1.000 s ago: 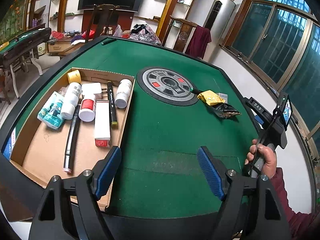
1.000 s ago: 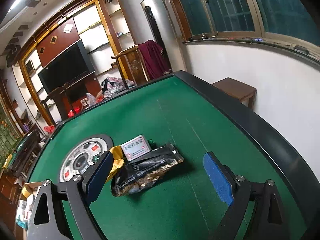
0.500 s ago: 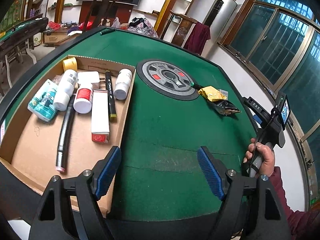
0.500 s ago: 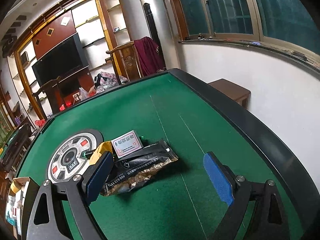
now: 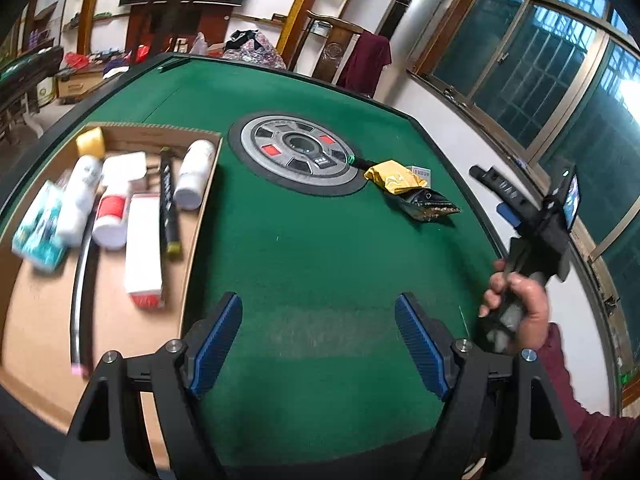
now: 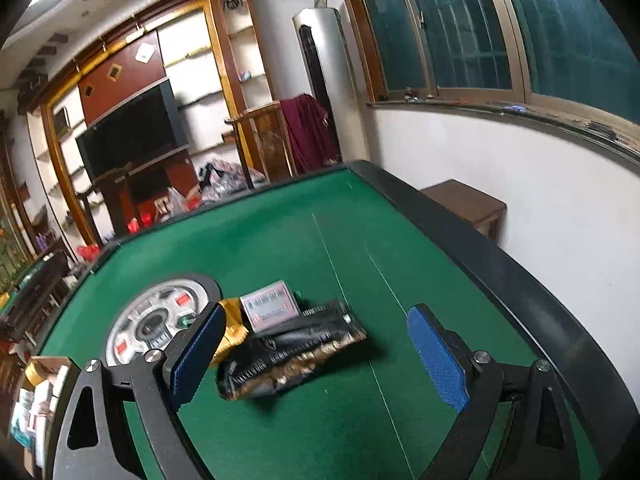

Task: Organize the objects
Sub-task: 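Move both grippers back toward the yellow snack bag and black bag, then grasp the yellow snack bag with the left gripper and lift it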

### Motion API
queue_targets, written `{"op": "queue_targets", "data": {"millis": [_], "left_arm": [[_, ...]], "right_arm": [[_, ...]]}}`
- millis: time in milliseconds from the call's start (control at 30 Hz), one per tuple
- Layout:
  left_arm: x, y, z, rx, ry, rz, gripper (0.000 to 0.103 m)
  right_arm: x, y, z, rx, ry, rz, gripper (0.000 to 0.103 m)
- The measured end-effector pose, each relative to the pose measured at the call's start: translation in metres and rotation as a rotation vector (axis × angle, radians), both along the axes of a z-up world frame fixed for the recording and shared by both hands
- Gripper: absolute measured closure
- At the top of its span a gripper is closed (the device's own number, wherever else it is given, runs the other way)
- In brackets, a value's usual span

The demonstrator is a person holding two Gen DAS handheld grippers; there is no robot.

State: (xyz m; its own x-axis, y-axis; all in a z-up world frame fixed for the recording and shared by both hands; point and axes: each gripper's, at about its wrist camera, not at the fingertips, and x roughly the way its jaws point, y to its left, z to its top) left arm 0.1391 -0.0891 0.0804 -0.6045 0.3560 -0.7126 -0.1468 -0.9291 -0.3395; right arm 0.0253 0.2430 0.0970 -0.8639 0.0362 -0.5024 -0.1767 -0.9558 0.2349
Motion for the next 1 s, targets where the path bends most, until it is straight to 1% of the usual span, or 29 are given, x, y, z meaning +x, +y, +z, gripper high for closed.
{"op": "queue_targets", "data": {"millis": [67, 133, 233, 267, 300, 333, 400, 467, 533, 567, 600, 667, 733, 800, 867, 967, 1000], "left_arm": [[-0.014, 0.006, -0.001, -0.037, -0.006, -0.018, 0.024], [-0.032, 0.013, -0.003, -0.068, -0.01, -0.032, 0.024], [-0.06, 0.025, -0.005, -0.093, -0.016, -0.059, 0.024], [-0.068, 0.029, -0.005, -0.102, -0.018, -0.071, 0.024], [-0.079, 0.036, -0.005, -0.114, -0.023, -0.087, 0.024], [-0.091, 0.043, -0.006, -0.123, -0.034, -0.104, 0.024], [-0.115, 0.062, -0.005, -0.116, -0.045, -0.155, 0.024], [-0.133, 0.079, -0.007, -0.12, -0.038, -0.185, 0.024], [-0.157, 0.097, -0.013, -0.081, -0.053, -0.192, 0.024], [-0.167, 0.104, -0.017, -0.041, -0.066, -0.187, 0.024], [-0.182, 0.111, -0.023, 0.02, -0.082, -0.168, 0.024], [-0.202, 0.12, -0.033, 0.099, -0.104, -0.123, 0.024], [-0.221, 0.127, -0.044, 0.151, -0.125, -0.081, 0.024], [-0.235, 0.134, -0.054, 0.161, -0.15, -0.057, 0.024], [-0.244, 0.139, -0.06, 0.165, -0.158, -0.052, 0.024], [-0.253, 0.15, -0.066, 0.121, -0.147, -0.052, 0.024], [-0.253, 0.157, -0.065, 0.085, -0.124, -0.057, 0.024]], "right_arm": [[-0.01, 0.005, 0.006, -0.035, -0.019, 0.025, 0.002], [-0.024, 0.007, 0.007, -0.032, -0.037, 0.031, 0.0], [-0.042, 0.012, -0.005, -0.011, -0.056, 0.021, 0.001], [-0.046, 0.016, -0.012, -0.007, -0.081, 0.001, 0.001], [-0.049, 0.021, -0.018, -0.019, -0.112, -0.013, 0.001], [-0.052, 0.029, -0.024, -0.051, -0.14, -0.028, 0.001], [-0.052, 0.041, -0.028, -0.095, -0.155, -0.062, 0.001], [-0.052, 0.053, -0.033, -0.141, -0.178, -0.095, 0.001], [-0.051, 0.062, -0.037, -0.187, -0.189, -0.114, 0.001], [-0.051, 0.068, -0.038, -0.204, -0.193, -0.127, 0.001], [-0.051, 0.072, -0.039, -0.215, -0.197, -0.138, 0.001], [-0.05, 0.077, -0.04, -0.222, -0.198, -0.154, 0.001], [-0.05, 0.079, -0.04, -0.216, -0.203, -0.166, 0.001], [-0.05, 0.079, -0.042, -0.211, -0.211, -0.162, 0.001], [-0.051, 0.076, -0.041, -0.194, -0.216, -0.156, 0.001], [-0.05, 0.07, -0.039, -0.167, -0.213, -0.14, 0.001], [-0.05, 0.069, -0.038, -0.161, -0.211, -0.139, 0.001]]}}
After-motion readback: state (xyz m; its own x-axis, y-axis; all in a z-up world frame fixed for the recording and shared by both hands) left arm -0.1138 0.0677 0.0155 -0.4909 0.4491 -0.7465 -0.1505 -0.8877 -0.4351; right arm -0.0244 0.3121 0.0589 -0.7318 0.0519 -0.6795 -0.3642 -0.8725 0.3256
